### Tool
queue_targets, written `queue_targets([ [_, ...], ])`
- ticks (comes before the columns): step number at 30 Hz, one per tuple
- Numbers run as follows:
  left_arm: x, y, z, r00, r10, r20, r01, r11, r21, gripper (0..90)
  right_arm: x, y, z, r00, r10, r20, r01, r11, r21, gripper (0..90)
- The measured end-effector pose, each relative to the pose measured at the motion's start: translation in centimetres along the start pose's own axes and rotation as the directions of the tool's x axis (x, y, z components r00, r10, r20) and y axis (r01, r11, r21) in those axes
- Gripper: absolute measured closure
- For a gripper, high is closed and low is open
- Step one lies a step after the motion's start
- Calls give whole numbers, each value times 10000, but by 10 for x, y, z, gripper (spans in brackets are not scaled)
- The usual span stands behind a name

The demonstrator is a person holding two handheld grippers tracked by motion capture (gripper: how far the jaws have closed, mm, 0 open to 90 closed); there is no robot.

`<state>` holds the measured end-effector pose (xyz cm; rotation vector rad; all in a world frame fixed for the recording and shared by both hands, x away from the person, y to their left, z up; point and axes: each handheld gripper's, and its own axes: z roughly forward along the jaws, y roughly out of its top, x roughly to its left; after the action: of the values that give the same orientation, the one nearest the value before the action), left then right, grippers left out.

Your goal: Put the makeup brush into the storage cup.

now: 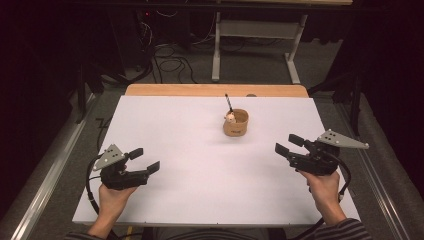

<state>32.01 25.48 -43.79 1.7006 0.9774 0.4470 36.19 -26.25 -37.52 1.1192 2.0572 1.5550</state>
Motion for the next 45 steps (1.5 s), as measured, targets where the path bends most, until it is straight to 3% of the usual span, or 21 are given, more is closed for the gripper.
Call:
queue_targets([
  [19, 0, 0, -1, 10000, -36, 4, 36, 10000, -19, 203, 7, -21, -5, 9993, 110, -346, -107, 9999, 94, 338],
  [45, 0, 0, 0, 10000, -8, -23, 8, 10000, -2, 207, -4, -50, -1, 9999, -58, 131, 57, 9999, 102, 294],
])
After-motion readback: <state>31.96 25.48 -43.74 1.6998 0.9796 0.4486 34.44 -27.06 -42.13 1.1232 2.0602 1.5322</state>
